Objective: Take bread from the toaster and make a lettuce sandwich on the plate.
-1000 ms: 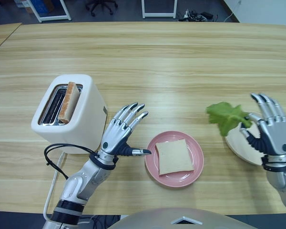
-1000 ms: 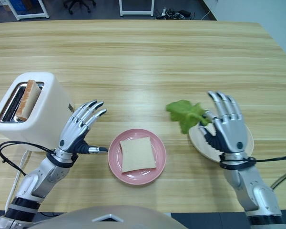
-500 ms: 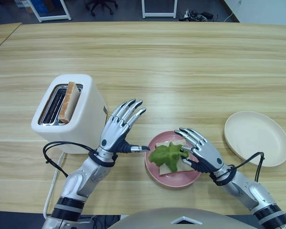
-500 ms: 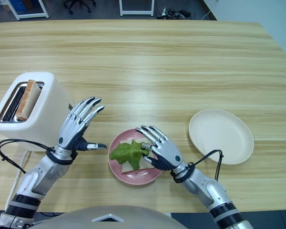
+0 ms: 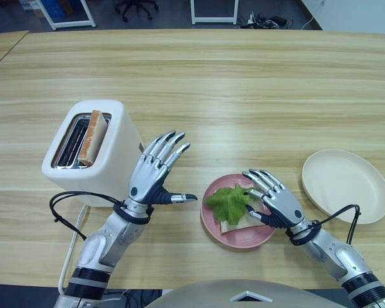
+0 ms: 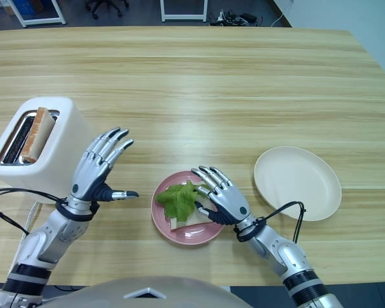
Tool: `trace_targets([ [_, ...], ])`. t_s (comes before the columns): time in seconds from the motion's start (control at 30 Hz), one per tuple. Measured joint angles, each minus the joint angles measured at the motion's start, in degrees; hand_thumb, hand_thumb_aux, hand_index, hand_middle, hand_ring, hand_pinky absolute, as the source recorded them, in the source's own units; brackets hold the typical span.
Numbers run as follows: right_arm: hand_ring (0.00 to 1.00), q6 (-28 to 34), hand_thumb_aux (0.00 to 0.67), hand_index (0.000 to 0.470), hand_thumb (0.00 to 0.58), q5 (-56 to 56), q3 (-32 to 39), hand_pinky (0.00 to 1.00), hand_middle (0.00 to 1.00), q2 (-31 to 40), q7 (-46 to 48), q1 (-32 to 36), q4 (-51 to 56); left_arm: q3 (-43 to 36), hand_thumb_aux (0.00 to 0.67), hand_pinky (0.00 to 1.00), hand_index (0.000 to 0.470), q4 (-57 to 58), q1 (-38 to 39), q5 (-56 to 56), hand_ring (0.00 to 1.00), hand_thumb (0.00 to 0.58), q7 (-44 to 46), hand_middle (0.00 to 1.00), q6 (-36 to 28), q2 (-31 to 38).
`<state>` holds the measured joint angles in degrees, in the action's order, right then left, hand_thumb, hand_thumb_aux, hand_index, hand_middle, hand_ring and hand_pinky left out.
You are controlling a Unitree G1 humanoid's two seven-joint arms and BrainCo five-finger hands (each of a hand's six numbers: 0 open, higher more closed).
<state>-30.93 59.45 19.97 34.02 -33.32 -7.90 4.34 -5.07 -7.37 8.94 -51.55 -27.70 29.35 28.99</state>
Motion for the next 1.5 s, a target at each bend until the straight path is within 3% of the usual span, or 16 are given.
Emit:
trace_targets([
  [0.2, 0.0, 0.16, 0.42, 0.295, 0.5, -0.01, -0.24, 0.0, 0.0, 0.31, -0.14, 0.76, -0.2, 9.16, 0.0, 0.0, 0.0, -7.11, 5.55, 0.23, 0.0, 0.0, -0.82, 0.0, -3.53, 1.1],
  [0.27, 0.0, 0.3, 0.363, 0.254, 0.458, -0.04, -0.5, 0.0, 0.0, 0.56, -0.23, 0.83, -0.28, 12.96, 0.0, 0.0, 0.0, -9.03, 7.02, 0.44, 0.0, 0.0, -1.52, 0.0, -4.87, 1.16],
  [0.3, 0.0, 0.38, 0.263, 0.184, 0.366, -0.09, -0.8, 0.0, 0.0, 0.8, -0.3, 0.86, -0.31, 15.27, 0.0, 0.0, 0.0, -9.72, 7.67, 0.62, 0.0, 0.0, -2.02, 0.0, -5.68, 1.15],
  [0.33, 0.0, 0.48, 0.045, 0.031, 0.075, -0.36, -1.47, 0.0, 0.0, 1.15, -0.37, 0.86, -0.33, 18.3, 0.0, 0.0, 0.0, -10.42, 8.53, 0.9, 0.0, 0.0, -2.56, 0.0, -6.9, 1.15],
  [0.37, 0.0, 0.52, 0.0, 0.0, 0.0, -0.52, -1.97, 0.0, 0.0, 1.55, -0.38, 0.82, -0.37, 20.65, 0.0, 0.0, 0.0, -10.79, 9.08, 1.04, 0.0, 0.0, -2.76, 0.0, -7.83, 1.13],
  [0.5, 0.0, 0.66, 0.0, 0.0, 0.0, -1.74, -4.98, 0.0, 0.0, 4.9, -0.38, -0.69, -0.33, 29.54, 0.0, 0.0, 0.0, -10.96, 12.04, 2.92, 0.0, 0.0, -2.32, 0.0, -11.54, 1.34],
  [0.67, 0.0, 1.17, 0.0, 0.0, 0.0, -2.77, -8.74, 0.0, 0.0, 8.56, -0.42, -2.58, 0.07, 33.19, 0.0, 0.0, 0.0, -8.83, 12.69, 4.54, 0.0, 0.0, 1.74, 0.0, -14.22, 3.37],
  [0.87, 0.0, 2.29, 0.0, 0.0, 0.0, -2.61, -9.11, 0.0, 0.0, 8.24, -0.81, -2.76, -1.05, 30.78, 0.0, 0.0, 0.0, -4.3, 11.12, 5.15, 0.0, 0.0, 9.85, 0.0, -17.43, 6.0],
  [1.1, 0.0, 2.97, 0.0, 0.0, 0.0, -2.01, -8.2, 0.0, 0.0, 6.83, -0.81, -2.85, -1.67, 26.91, 0.005, 0.0, 0.004, -0.08, 8.0, 8.2, 0.0, 0.009, 16.61, 0.0, -16.61, 9.58],
  [1.13, 0.0, 2.96, 0.0, 0.0, 0.0, -2.01, -8.07, 0.0, 0.0, 6.79, -0.8, -2.84, -1.66, 26.66, 0.071, 0.0, 0.05, 0.09, 7.71, 8.66, 0.0, 0.116, 17.33, 0.0, -16.48, 10.07],
  [1.17, 0.0, 2.96, 0.0, 0.0, 0.0, -2.0, -8.0, 0.0, 0.0, 6.75, -0.79, -2.83, -1.63, 26.34, 0.229, 0.0, 0.16, 0.18, 7.3, 9.02, 0.0, 0.328, 17.83, 0.0, -16.48, 10.26],
  [1.2, 0.0, 2.96, 0.0, 0.0, 0.0, -1.98, -7.88, 0.0, 0.0, 6.72, -0.81, -2.77, -1.48, 25.8, 0.42, 0.0, 0.295, 0.22, 6.32, 9.86, 0.0, 0.5, 18.34, 0.0, -16.38, 10.39],
  [1.23, 0.0, 2.97, 0.0, 0.0, 0.0, -1.97, -7.62, 0.0, 0.0, 6.68, -0.83, -2.67, -1.22, 25.66, 0.67, 0.0, 0.47, 0.2, 5.26, 10.04, 0.0, 0.58, 18.48, 0.0, -16.32, 10.57],
  [1.4, 0.0, 2.91, 0.0, 0.0, 0.0, -1.95, -6.76, 0.0, 0.0, 6.58, -1.33, -2.61, -0.47, 25.43, 0.67, 0.0, 0.47, 0.97, 3.53, 10.24, 0.0, 0.58, 19.24, 0.0, -16.72, 12.46],
  [1.5, 0.0, 2.93, 0.0, 0.0, 0.0, -1.94, -6.41, 0.0, 0.0, 6.58, -1.7, -2.69, -0.3, 25.37, 0.67, 0.27, 0.47, 1.39, 3.56, 11.25, 0.27, 0.58, 19.27, 0.27, -16.29, 12.7],
])
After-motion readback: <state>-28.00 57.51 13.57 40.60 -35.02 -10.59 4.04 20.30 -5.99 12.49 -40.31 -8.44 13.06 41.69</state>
